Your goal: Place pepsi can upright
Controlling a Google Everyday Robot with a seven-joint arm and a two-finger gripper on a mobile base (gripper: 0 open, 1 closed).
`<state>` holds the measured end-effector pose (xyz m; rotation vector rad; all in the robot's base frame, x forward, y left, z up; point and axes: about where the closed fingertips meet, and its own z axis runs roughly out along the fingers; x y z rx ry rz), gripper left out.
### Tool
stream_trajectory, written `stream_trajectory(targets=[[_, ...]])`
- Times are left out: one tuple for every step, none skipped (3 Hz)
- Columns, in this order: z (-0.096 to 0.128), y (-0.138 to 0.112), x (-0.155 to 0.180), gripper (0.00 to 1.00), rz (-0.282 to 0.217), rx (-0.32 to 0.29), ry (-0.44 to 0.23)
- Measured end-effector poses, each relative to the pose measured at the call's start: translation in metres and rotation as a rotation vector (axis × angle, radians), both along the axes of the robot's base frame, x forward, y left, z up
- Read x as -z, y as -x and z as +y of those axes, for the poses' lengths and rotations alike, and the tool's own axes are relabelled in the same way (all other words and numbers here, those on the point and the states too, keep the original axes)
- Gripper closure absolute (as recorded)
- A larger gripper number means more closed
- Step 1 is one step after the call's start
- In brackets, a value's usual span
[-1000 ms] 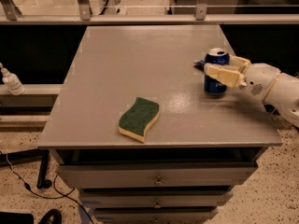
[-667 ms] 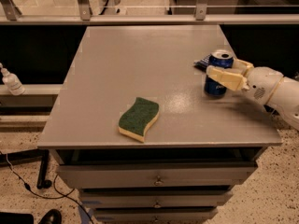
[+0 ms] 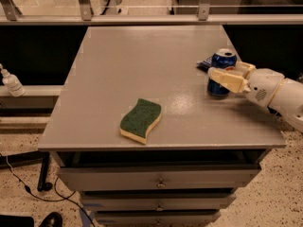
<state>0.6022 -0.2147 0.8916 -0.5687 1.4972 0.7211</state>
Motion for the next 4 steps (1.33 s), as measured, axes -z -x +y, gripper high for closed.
stream_trajectory(targets=[[-0.008,0.014,0.004,0.00,0.021,-0.024,0.017],[-0.019,0.032,0.003,0.00,0.038,-0.045,0.047],[-0.033,0.048,-0.007,0.00,0.045,-0.068,0.095],[-0.060,0.069,-0.027,0.00,0.009,-0.045,0.135]])
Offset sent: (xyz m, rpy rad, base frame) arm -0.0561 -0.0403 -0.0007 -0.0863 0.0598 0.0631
